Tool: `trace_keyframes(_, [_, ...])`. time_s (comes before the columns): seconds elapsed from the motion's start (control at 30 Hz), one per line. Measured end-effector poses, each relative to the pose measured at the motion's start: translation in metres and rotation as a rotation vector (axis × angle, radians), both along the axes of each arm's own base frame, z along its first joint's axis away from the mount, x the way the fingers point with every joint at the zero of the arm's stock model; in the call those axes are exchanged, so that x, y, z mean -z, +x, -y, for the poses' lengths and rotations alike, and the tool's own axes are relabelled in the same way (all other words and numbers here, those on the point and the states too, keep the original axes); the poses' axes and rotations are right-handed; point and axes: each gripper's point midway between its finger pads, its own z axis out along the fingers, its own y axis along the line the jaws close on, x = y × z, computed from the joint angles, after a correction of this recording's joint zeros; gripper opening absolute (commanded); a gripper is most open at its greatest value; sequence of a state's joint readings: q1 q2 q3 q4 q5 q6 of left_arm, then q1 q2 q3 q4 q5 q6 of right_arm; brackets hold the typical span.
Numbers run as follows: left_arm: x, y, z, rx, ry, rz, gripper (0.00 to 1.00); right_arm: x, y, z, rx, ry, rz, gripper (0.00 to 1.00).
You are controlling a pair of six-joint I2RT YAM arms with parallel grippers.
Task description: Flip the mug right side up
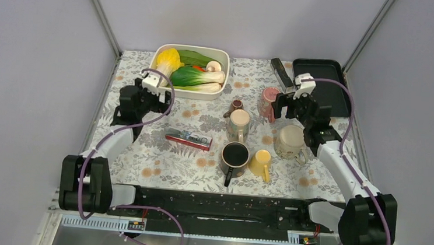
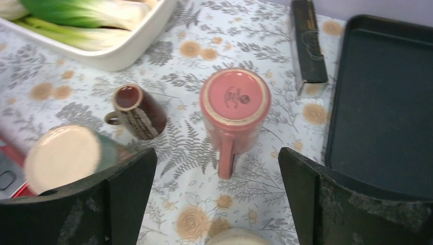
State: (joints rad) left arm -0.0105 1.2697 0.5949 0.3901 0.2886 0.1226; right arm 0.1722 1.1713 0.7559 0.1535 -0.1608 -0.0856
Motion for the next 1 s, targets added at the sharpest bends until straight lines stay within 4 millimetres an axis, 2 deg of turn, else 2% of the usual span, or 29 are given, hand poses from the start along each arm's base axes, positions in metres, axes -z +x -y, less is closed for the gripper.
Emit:
trace_keyframes(0.1, [-0.022, 0.002, 0.017, 0.133, 0.055, -0.026, 0.99, -0.017, -0.004, -0.014, -0.076, -0.018, -0.032, 0.99])
trace_keyframes(0.17, [-0.025, -0.004, 0.035, 0.239, 0.093, -0.076, 0.98, -0.024, -0.004, -0.016, -0.088, -0.027, -0.046, 0.99])
trace_keyframes(0.27, [-0.018, -0.015, 0.065, 0.377, 0.115, -0.171, 0.98, -0.021, -0.003, -0.014, -0.072, -0.027, -0.092, 0.99])
trace_keyframes(0.3, [-0.013, -0.021, 0.076, 0.424, 0.111, -0.215, 0.99, -0.014, -0.001, -0.012, -0.054, -0.025, -0.120, 0.99])
trace_keyframes(0.37, [-0.008, -0.027, 0.085, 0.465, 0.099, -0.272, 0.99, 0.003, 0.003, -0.012, -0.029, -0.028, -0.179, 0.95])
trace_keyframes(0.53, [-0.007, -0.037, 0.090, 0.480, 0.074, -0.342, 0.99, 0.074, 0.013, -0.013, 0.028, -0.072, -0.395, 0.88])
trace_keyframes(0.67, [-0.008, -0.042, 0.094, 0.484, 0.065, -0.360, 0.99, 0.113, 0.012, -0.019, 0.037, -0.110, -0.503, 0.80])
trace_keyframes(0.8, [-0.011, -0.046, 0.096, 0.481, 0.062, -0.361, 0.99, 0.127, 0.023, -0.024, 0.052, -0.134, -0.549, 0.75])
trace_keyframes(1.0, [-0.020, -0.048, 0.096, 0.469, 0.055, -0.359, 0.99, 0.123, 0.047, -0.022, 0.114, -0.148, -0.567, 0.69])
